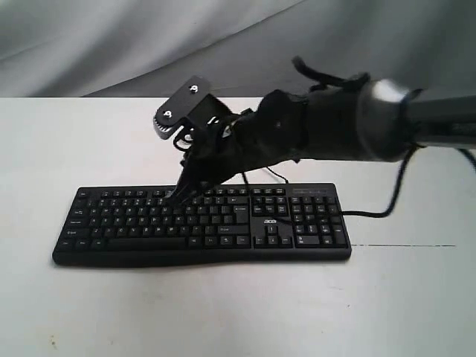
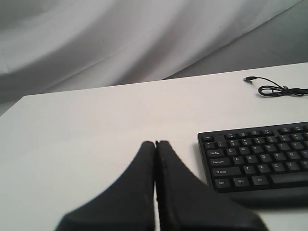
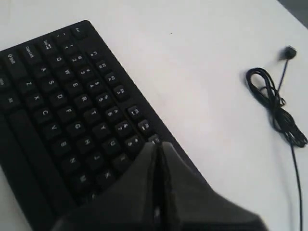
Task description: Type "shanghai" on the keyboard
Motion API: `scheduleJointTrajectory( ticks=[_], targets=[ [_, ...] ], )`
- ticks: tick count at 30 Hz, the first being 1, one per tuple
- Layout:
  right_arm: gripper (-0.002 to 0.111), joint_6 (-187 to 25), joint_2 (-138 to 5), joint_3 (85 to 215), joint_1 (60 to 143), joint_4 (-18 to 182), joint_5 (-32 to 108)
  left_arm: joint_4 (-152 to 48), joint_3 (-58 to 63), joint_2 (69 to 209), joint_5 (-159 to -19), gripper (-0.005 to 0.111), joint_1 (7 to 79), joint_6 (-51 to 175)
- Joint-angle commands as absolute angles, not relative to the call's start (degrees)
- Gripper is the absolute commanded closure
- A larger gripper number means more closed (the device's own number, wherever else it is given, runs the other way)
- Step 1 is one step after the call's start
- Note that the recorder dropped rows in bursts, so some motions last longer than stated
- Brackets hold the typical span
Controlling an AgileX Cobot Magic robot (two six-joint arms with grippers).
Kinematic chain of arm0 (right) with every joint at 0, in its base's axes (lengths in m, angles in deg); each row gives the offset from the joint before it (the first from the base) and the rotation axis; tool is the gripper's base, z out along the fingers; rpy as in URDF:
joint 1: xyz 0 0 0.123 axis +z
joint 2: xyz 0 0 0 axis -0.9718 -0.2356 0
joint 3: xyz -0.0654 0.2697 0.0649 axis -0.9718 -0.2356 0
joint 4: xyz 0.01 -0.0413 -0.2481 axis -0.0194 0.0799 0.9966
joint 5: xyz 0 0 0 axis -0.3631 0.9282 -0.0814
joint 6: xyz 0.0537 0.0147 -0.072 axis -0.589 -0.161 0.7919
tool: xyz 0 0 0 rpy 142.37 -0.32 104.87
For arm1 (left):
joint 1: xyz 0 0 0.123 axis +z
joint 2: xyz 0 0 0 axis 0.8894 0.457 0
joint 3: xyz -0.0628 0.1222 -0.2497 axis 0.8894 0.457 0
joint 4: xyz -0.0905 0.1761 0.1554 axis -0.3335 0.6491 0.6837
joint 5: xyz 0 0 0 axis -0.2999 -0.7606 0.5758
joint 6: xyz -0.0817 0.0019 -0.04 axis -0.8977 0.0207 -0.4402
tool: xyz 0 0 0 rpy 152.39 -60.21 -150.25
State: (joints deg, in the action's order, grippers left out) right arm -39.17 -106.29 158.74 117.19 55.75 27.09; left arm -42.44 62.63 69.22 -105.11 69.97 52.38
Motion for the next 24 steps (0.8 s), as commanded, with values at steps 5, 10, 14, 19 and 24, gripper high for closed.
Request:
scheduleJointTrajectory(
  ticks=[5, 10, 14, 19, 24],
  targets=[
    [0.108, -40.26, -84.76, 138.27, 115.22, 54.39, 30.21, -42.55, 62.89, 68.97, -104.54, 0.107, 69.55, 52.13],
    [0.108, -40.37, -73.93, 127.55, 115.09, 51.07, 30.21, -42.55, 62.89, 68.97, -104.54, 0.107, 69.55, 52.13],
    [0.108, -40.37, -68.05, 123.36, 115.09, 49.98, 31.38, -42.55, 62.89, 68.97, -104.54, 0.107, 69.55, 52.13],
    [0.108, -40.37, -63.2, 121.68, 115.09, 47.76, 31.36, -42.55, 62.89, 68.97, -104.54, 0.107, 69.55, 52.13],
    [0.108, -40.37, -59.48, 121.68, 115.09, 46.75, 32.84, -42.55, 62.89, 68.97, -104.54, 0.107, 69.55, 52.13]
  ],
)
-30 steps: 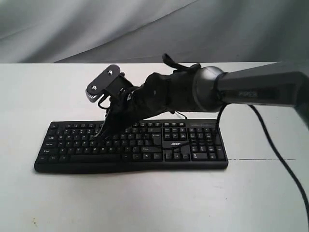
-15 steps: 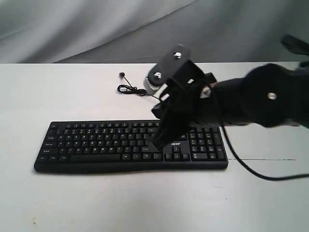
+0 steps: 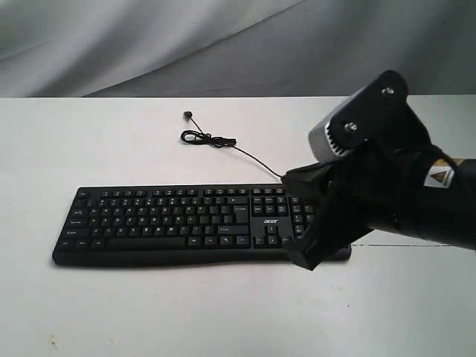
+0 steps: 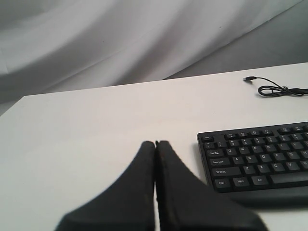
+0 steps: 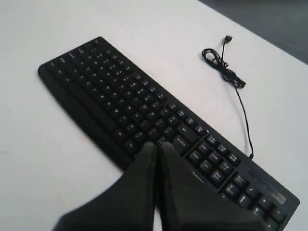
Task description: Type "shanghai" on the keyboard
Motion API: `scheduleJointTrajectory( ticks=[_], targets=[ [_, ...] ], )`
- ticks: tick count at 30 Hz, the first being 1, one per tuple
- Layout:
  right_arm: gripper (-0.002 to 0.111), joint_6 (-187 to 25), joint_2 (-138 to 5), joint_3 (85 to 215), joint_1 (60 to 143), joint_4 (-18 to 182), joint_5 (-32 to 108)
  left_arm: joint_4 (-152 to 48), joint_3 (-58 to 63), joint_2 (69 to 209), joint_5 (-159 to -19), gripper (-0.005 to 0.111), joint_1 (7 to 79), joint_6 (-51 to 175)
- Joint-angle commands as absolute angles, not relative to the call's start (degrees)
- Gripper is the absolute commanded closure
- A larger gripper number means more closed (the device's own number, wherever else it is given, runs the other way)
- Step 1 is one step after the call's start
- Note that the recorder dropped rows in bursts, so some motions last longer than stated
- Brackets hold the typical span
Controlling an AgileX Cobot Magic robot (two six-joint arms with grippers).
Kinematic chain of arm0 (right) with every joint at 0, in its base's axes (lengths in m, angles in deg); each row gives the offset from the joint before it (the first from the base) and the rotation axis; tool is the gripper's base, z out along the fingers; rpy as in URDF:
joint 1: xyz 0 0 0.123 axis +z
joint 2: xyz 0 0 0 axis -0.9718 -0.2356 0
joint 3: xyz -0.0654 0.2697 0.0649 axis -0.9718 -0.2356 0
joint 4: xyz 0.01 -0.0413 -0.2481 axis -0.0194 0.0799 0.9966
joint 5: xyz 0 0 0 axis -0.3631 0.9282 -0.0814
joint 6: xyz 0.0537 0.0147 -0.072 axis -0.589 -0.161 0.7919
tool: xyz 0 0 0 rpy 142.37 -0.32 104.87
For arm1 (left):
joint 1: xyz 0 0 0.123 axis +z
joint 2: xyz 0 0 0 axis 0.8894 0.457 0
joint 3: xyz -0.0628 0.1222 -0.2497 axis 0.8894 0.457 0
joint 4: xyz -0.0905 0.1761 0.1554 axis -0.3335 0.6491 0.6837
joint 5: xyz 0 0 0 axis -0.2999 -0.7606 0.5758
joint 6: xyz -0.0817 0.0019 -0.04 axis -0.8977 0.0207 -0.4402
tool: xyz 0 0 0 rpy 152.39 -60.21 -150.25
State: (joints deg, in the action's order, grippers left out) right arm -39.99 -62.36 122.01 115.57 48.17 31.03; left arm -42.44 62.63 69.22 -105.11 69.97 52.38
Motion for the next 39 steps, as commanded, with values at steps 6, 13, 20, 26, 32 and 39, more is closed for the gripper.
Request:
scheduleJointTrajectory(
  ticks=[6, 13, 20, 26, 32, 39],
  targets=[
    [0.108, -40.37, -52.66, 120.55, 114.05, 46.64, 34.88, -42.55, 62.89, 68.97, -104.54, 0.107, 69.55, 52.13],
    [0.108, -40.37, -41.22, 116.47, 102.75, 46.64, 35.41, -42.55, 62.89, 68.97, -104.54, 0.107, 69.55, 52.13],
    [0.108, -40.37, -25.17, 115.39, 82.55, 46.64, 27.9, -42.55, 62.89, 68.97, -104.54, 0.107, 69.55, 52.13],
    [0.108, -40.53, -24.89, 115.39, 81.48, 46.64, 28.05, -42.55, 62.89, 68.97, -104.54, 0.107, 69.55, 52.13],
    [0.108, -40.53, -27.62, 115.14, 81.48, 46.91, 33.62, -42.55, 62.89, 68.97, -104.54, 0.107, 69.55, 52.13],
    [0.108, -63.46, -22.39, 106.65, 77.42, 70.15, 37.69, -42.55, 62.89, 68.97, -104.54, 0.107, 69.55, 52.13]
  ],
)
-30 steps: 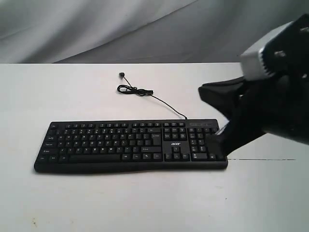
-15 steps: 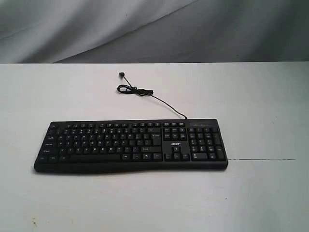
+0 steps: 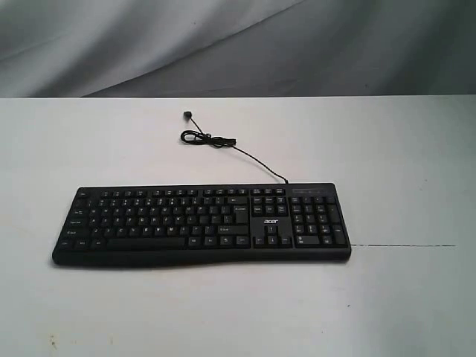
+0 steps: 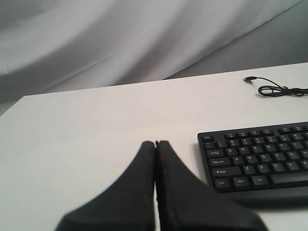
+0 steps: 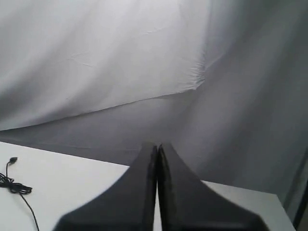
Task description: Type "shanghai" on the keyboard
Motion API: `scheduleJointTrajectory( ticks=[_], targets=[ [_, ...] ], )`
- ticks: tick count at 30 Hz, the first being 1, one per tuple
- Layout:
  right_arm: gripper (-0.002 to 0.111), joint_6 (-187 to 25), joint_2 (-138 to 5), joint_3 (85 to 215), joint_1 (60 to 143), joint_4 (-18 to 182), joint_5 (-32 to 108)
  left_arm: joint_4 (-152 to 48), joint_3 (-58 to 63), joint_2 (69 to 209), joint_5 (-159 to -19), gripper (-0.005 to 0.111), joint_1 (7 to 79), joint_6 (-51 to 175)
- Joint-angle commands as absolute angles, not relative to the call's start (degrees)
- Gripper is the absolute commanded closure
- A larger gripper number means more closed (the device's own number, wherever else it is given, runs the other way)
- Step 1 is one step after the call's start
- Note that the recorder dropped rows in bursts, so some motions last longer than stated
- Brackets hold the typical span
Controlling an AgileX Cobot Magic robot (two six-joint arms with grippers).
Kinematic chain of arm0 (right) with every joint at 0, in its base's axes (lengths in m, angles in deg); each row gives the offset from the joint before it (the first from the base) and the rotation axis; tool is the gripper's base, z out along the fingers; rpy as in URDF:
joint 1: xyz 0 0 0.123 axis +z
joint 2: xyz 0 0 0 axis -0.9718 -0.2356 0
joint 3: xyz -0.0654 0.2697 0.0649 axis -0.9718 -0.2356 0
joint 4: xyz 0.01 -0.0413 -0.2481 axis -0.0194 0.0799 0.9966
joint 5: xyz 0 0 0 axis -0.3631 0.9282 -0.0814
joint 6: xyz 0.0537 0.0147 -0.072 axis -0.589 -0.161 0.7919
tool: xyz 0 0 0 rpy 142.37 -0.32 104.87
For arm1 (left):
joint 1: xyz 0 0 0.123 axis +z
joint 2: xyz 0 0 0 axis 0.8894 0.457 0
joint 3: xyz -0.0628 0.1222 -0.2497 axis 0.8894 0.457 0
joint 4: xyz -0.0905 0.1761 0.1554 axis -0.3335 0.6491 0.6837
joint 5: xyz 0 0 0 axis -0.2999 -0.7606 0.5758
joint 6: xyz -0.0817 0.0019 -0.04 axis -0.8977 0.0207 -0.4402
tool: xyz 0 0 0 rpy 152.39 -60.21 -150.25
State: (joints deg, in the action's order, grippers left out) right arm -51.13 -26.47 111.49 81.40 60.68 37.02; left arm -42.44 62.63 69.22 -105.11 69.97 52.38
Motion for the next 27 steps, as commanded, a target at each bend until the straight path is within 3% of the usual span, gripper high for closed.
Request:
scheduleJointTrajectory(
  ticks=[1, 4, 13, 17, 27],
  targets=[
    [0.108, -64.7, -21.04, 105.39, 75.95, 70.92, 37.14, -42.55, 62.89, 68.97, -104.54, 0.107, 69.55, 52.13],
    [0.108, -66.24, -14.1, 99.49, 70.3, 73.87, 36.39, -42.55, 62.89, 68.97, -104.54, 0.107, 69.55, 52.13],
    [0.108, -70.31, 1.19, 85.57, 70.03, 77.46, 35.12, -42.55, 62.89, 68.97, -104.54, 0.107, 69.55, 52.13],
    [0.108, -70.31, 5.37, 84.91, 70.03, 77.46, 26.25, -42.55, 62.89, 68.97, -104.54, 0.107, 69.55, 52.13],
    [0.108, -70.31, 5.37, 84.91, 73.32, 77.46, 19.48, -42.55, 62.89, 68.97, -104.54, 0.107, 69.55, 52.13]
  ],
)
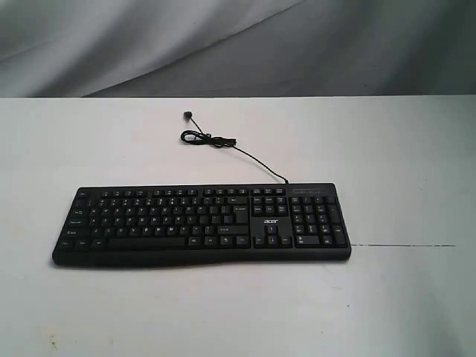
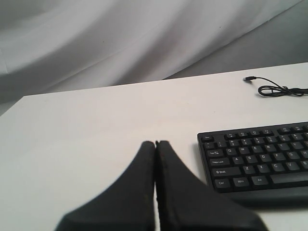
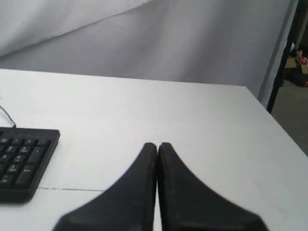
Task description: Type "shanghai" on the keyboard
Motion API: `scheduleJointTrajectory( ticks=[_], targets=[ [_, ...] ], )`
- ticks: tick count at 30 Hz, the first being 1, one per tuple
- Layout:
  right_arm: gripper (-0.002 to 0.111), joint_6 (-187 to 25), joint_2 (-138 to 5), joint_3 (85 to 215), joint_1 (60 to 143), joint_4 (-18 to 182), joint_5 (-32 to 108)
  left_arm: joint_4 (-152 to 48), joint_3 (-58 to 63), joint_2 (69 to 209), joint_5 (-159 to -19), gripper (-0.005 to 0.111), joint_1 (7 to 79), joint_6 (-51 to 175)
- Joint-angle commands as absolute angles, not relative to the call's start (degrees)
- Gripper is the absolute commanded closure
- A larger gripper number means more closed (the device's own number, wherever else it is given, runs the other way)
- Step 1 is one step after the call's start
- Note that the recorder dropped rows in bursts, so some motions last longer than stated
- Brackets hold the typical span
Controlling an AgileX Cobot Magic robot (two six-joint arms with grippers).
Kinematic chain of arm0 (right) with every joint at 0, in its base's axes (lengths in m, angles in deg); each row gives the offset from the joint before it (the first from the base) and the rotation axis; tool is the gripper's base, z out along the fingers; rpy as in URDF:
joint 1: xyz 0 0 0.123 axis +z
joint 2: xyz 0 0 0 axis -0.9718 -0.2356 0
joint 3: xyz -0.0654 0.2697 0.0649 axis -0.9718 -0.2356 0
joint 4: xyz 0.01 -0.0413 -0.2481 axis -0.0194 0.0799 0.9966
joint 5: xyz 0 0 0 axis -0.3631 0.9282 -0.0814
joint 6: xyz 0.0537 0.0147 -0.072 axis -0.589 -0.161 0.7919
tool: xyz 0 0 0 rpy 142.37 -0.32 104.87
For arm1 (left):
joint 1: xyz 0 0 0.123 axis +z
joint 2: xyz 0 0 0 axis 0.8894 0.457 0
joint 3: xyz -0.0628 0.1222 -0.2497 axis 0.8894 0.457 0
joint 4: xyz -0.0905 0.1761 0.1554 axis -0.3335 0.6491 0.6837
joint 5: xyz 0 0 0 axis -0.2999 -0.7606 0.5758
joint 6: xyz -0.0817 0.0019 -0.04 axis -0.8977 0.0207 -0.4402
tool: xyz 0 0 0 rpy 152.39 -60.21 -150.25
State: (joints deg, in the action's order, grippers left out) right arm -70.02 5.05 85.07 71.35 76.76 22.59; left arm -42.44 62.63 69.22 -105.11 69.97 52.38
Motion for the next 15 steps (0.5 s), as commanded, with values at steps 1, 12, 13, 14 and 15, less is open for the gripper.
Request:
scheduleJointTrajectory(
  ticks=[1, 12, 13, 14, 15],
  targets=[
    [0.108, -70.31, 5.37, 84.91, 73.83, 77.46, 18.97, -42.55, 62.89, 68.97, -104.54, 0.107, 69.55, 52.13],
    [0.108, -70.31, 5.37, 84.91, 75.19, 76.52, 18.96, -42.55, 62.89, 68.97, -104.54, 0.107, 69.55, 52.13],
    [0.108, -70.31, 5.37, 84.91, 75.19, 76.52, 18.96, -42.55, 62.89, 68.97, -104.54, 0.107, 69.55, 52.13],
    [0.108, -70.31, 5.37, 84.91, 75.19, 76.52, 18.96, -42.55, 62.89, 68.97, -104.54, 0.107, 69.55, 52.13],
    [0.108, -70.31, 5.37, 84.91, 75.19, 76.42, 18.96, -42.55, 62.89, 68.97, -104.54, 0.107, 69.55, 52.13]
  ],
)
